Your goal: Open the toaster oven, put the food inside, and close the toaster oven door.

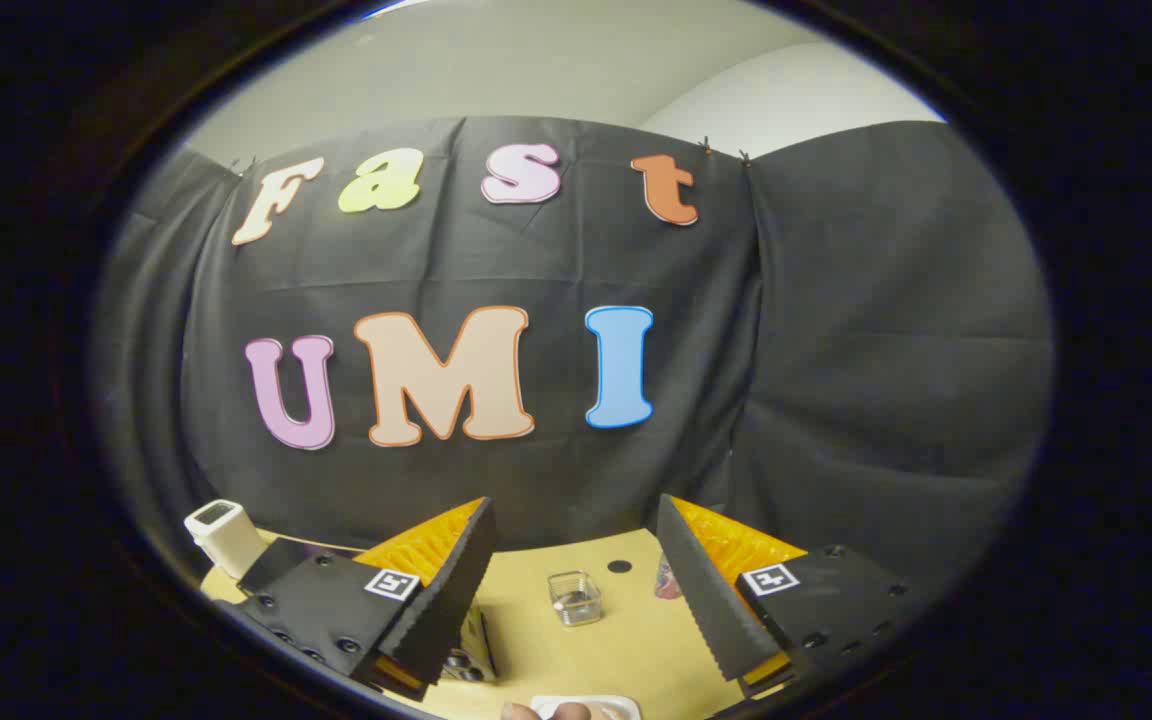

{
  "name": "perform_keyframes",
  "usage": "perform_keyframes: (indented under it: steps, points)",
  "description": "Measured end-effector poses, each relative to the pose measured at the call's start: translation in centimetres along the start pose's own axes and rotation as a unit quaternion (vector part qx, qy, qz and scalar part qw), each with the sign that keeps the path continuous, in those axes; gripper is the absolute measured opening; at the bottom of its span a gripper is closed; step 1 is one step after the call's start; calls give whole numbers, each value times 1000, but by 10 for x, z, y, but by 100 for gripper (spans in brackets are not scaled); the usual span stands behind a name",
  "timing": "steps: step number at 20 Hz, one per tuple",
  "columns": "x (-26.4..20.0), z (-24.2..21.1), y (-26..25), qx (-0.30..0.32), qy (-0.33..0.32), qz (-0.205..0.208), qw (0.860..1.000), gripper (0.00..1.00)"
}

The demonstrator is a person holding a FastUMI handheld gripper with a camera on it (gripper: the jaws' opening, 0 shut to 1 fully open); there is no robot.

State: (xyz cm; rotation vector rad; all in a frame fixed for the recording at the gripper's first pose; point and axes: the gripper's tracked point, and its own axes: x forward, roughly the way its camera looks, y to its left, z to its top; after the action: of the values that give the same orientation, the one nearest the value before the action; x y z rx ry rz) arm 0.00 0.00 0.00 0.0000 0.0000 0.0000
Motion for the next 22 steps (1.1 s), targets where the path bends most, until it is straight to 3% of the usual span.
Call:
perform_keyframes:
  steps: [5, 9, 15, 22]
  points:
    - [1, 13, -4, -40, -38, -22, 998, 100]
    - [-6, 14, -5, 12, -48, -27, 998, 100]
    - [-12, -2, -15, 15, -40, -31, 999, 100]
    - [-10, -94, -10, -29, 32, -43, 998, 100]
